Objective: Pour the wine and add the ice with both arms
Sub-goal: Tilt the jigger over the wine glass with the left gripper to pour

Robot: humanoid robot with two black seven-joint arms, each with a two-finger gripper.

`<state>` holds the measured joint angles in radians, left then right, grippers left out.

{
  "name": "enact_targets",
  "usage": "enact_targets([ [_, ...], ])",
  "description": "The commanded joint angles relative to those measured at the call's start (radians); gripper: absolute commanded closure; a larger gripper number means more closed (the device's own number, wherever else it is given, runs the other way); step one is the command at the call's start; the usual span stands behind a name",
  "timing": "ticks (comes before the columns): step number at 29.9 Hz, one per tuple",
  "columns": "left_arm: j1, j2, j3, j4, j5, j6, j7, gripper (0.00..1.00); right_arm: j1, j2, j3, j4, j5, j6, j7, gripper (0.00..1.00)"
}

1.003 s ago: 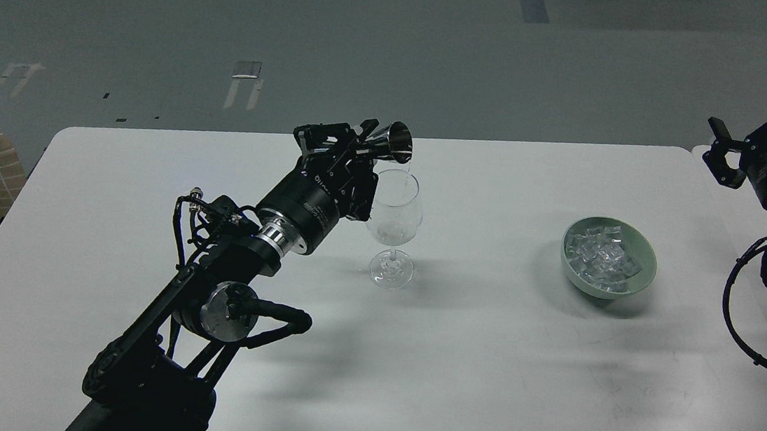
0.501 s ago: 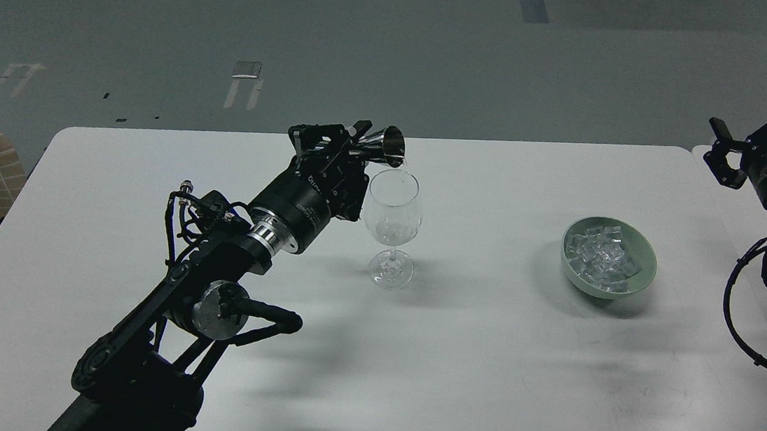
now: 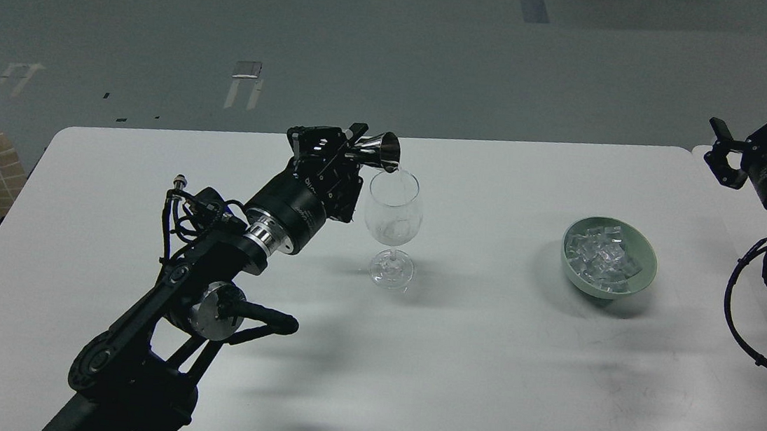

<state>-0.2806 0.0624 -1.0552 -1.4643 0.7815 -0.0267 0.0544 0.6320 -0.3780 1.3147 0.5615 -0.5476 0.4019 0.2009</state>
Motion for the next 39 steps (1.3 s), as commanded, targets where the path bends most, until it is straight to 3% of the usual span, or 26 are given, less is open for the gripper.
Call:
enact_targets([
  [1, 0.000, 0.002, 0.000, 0.002, 0.025, -0.005, -0.001, 1.00, 0.000, -0.001, 0.000, 0.000, 0.000, 0.000, 0.000, 0.00],
  [39, -0.045, 0.091, 0.001, 0.002, 0.160, -0.064, -0.001, 1.00, -0.005, -0.025, -0.002, 0.044, 0.000, 0.006, 0.000, 0.00],
])
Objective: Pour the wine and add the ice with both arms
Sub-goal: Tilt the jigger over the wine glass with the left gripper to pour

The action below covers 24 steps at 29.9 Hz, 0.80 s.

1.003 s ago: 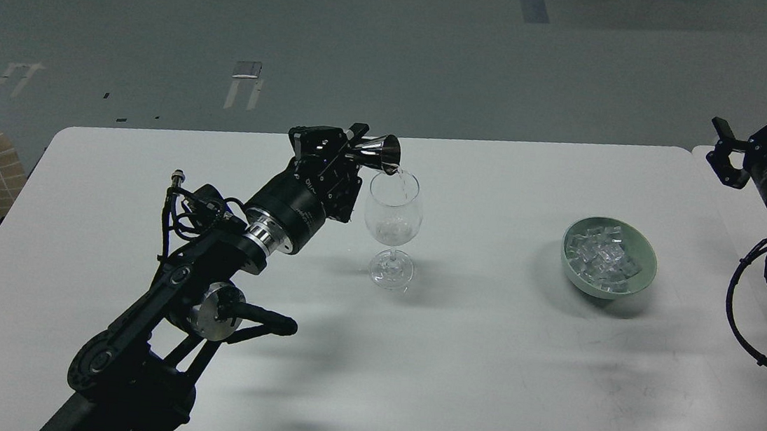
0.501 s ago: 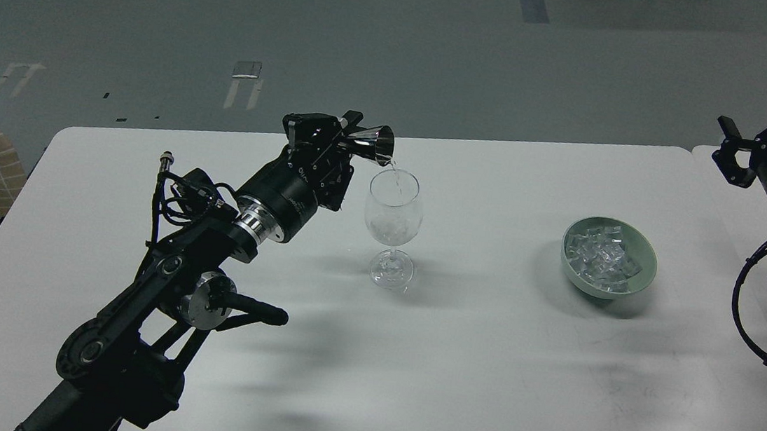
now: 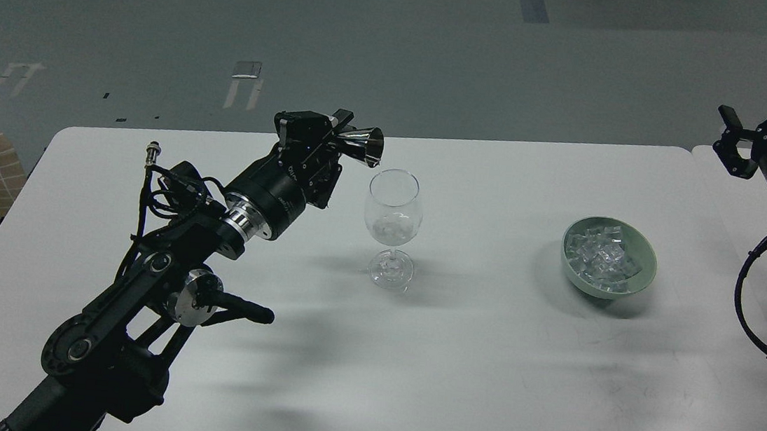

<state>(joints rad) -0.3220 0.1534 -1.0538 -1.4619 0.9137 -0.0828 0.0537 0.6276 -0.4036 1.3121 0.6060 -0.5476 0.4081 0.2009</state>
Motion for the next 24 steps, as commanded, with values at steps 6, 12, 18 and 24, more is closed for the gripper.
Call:
enact_targets([
  [6, -0.025, 0.005, 0.000, 0.000, 0.103, -0.028, 0.002, 1.00, -0.002, 0.000, 0.003, 0.001, 0.000, 0.000, 0.000, 0.00],
  [12, -0.037, 0.029, 0.018, -0.003, 0.125, -0.032, 0.002, 1.00, -0.002, 0.000, 0.003, 0.003, 0.000, 0.001, 0.000, 0.00],
  [18, -0.060, 0.048, 0.090, -0.014, 0.237, -0.034, -0.002, 1.00, -0.002, -0.001, 0.003, 0.017, 0.000, 0.001, 0.000, 0.00],
  [24, -0.078, 0.052, 0.092, -0.015, 0.284, -0.034, -0.015, 1.00, -0.003, -0.003, 0.004, 0.017, 0.000, 0.001, 0.000, 0.00],
])
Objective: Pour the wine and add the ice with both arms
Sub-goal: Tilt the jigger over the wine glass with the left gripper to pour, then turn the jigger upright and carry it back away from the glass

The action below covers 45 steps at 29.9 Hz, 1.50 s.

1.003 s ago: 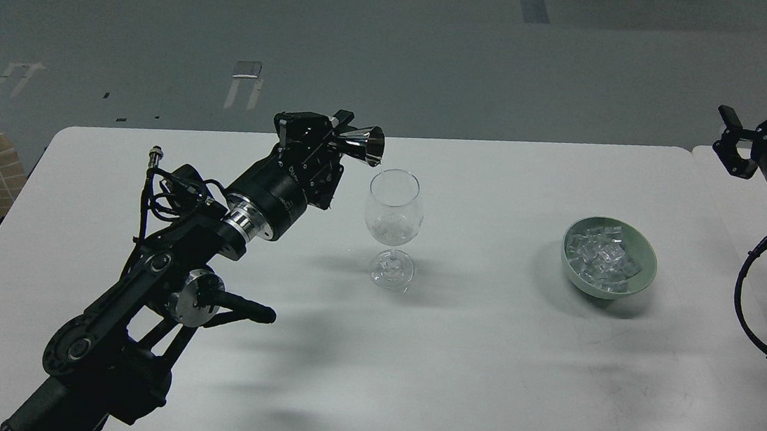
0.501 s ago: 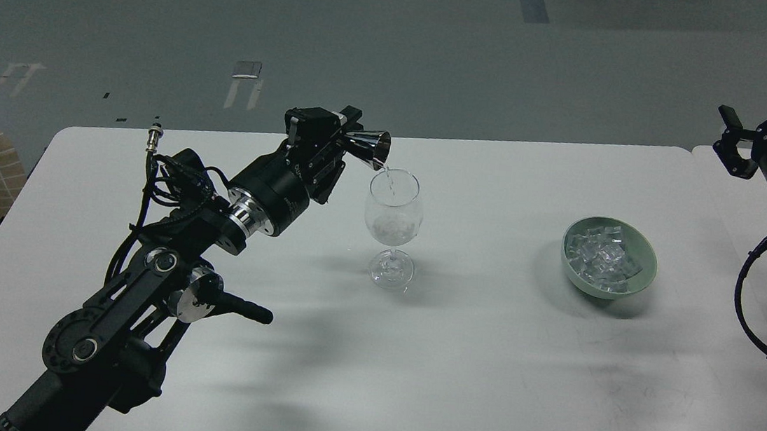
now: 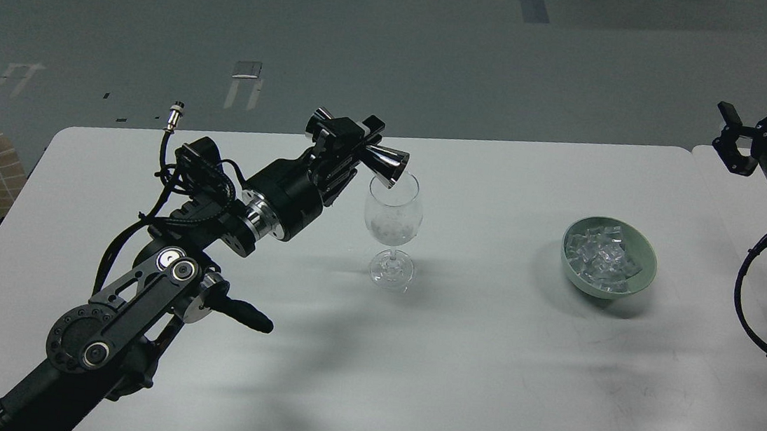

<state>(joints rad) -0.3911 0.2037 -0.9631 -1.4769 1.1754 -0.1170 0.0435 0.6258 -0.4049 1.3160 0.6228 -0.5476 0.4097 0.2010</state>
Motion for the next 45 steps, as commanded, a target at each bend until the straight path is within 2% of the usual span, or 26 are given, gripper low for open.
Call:
enact_targets([
  [1, -0.011, 0.002, 0.001, 0.000, 0.023, 0.000, -0.004, 1.00, -0.001, -0.002, 0.000, 0.000, 0.000, -0.002, 0.000, 0.00],
  [29, -0.020, 0.046, -0.026, 0.000, 0.021, 0.002, -0.001, 1.00, -0.009, -0.009, 0.002, 0.000, 0.000, 0.000, 0.000, 0.00],
  [38, 0.054, 0.005, -0.201, 0.001, -0.258, 0.045, -0.034, 1.00, -0.012, -0.008, 0.000, 0.000, 0.000, -0.002, 0.002, 0.00],
  [45, 0.086, 0.003, -0.371, 0.013, -0.659, 0.079, -0.031, 1.00, -0.014, -0.008, 0.000, 0.000, 0.000, -0.003, 0.002, 0.00],
])
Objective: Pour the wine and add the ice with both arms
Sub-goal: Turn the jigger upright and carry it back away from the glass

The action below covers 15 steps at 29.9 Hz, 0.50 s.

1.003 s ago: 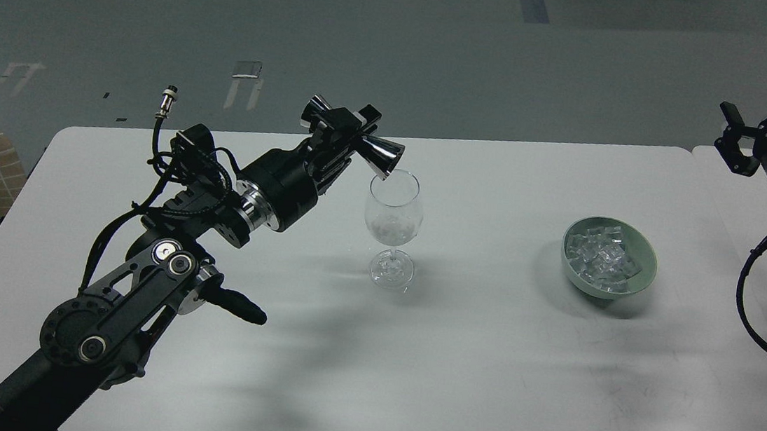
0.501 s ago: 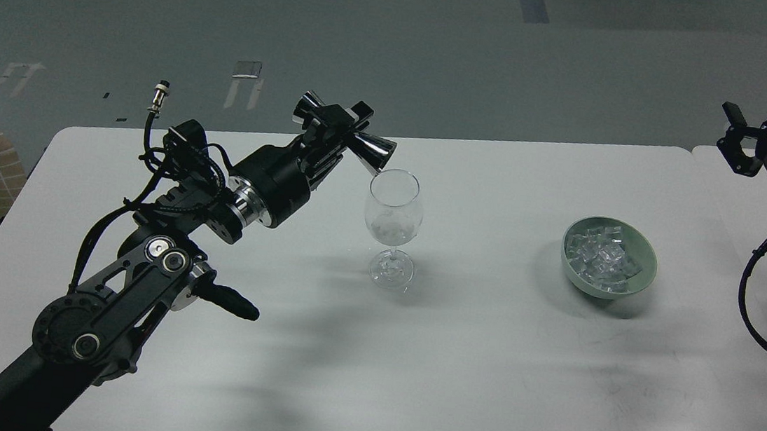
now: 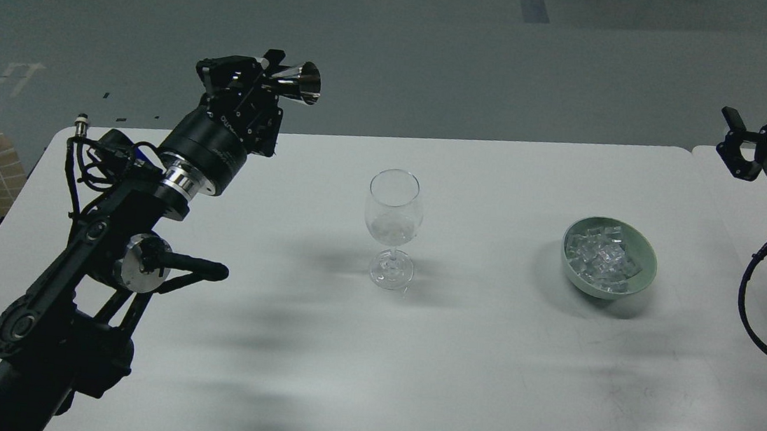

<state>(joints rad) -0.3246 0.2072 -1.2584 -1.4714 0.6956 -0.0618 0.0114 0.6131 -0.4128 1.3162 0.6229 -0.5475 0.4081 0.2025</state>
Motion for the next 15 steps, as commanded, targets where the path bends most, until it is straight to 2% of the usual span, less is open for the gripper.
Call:
enact_targets([
  [1, 0.025, 0.000, -0.091, 0.011, -0.218, 0.027, 0.001, 1.00, -0.001, 0.000, 0.000, 0.000, 0.000, -0.002, 0.000, 0.00],
  [5, 0.064, 0.000, -0.153, 0.077, -0.387, 0.027, -0.002, 1.00, -0.006, 0.000, 0.000, 0.000, -0.002, -0.002, 0.000, 0.00],
  [10, 0.075, 0.000, -0.211, 0.184, -0.547, 0.016, -0.027, 1.00, -0.006, 0.000, -0.002, 0.001, -0.002, -0.002, 0.000, 0.00],
  [15, 0.075, 0.000, -0.234, 0.305, -0.665, -0.048, -0.034, 1.00, -0.010, -0.003, -0.003, -0.002, -0.002, -0.002, 0.000, 0.00],
])
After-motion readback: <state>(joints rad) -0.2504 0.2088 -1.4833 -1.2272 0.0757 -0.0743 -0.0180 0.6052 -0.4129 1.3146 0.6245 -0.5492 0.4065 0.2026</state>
